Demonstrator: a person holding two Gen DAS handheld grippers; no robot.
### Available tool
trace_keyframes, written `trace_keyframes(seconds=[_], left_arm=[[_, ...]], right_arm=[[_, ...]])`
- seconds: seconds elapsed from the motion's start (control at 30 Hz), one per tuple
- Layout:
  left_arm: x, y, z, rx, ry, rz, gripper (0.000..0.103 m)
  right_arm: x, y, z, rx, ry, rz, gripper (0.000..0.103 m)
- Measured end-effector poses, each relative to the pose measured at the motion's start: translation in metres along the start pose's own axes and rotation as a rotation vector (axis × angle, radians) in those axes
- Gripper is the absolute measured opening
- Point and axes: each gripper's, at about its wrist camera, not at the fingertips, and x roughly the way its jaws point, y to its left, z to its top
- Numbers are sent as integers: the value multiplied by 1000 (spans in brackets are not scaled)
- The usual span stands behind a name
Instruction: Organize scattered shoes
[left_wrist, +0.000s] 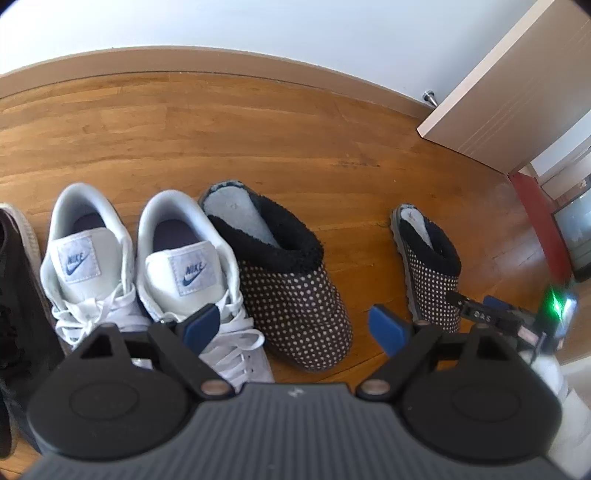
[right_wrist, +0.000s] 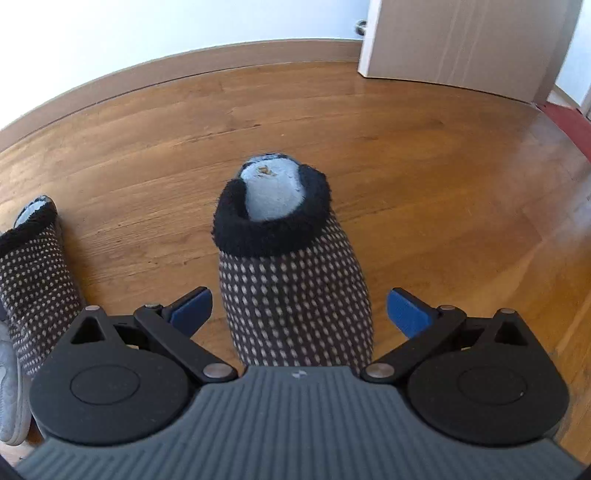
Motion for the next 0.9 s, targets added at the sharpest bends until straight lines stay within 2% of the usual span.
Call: trace_keyframes(seconds=[0.1,0.23,0.3,0.33,0.4,0.47,0.5,0.57,0.6,0.63,0.67,0.7,0.73,0.8,0.83,0.87,0.9], left_arm=[[10,1,1,-18,18,-2,89],[41,-39,0,65,21,-148,90],[77,-77,10,106,20,-237,90],[88,-90,10,98,27,-251,91],[136,-120,22,-18,80,-305,91],[179,-134,33,-148,166,-331,85],[194,-138,36,-197,176,-316,81],[224,-148,43,-293,195,-288,81],[238,-152,44,-327,209,-299,81],[247,-155,44,-340,227,-299,73],[264,-161,42,-353,267,-295,61],[274,-163,39,-358,288,-290,10],[275,-163,37,-370,282,-274,12],[258,-143,23,-483,149,-180,10],[249,-141,19,-485,104,-145,9],[231,-135,12,-480,9,-62,9],[223,-131,10,-470,-11,-52,10]], right_arm=[[-9,8,4,10,-26,-57,102],[-48,-8,-4,127,-107,-79,102],[-66,-20,-16,172,-119,-90,102],[-72,-26,-22,194,-117,-91,102],[-86,-41,-41,250,-103,-68,102],[-93,-49,-57,270,-84,-61,102],[-96,-54,-67,269,-60,-57,102],[-96,-61,-81,255,-27,-50,102],[-96,-66,-88,244,-12,-58,102],[-95,-70,-92,239,0,-65,102],[-93,-75,-94,246,10,-67,102],[-90,-81,-95,249,17,-69,102],[-89,-84,-94,243,10,-72,102],[-84,-86,-88,217,-16,-73,102],[-81,-85,-84,197,-33,-67,102],[-77,-81,-79,168,-52,-48,102],[-73,-76,-74,137,-69,-28,102]])
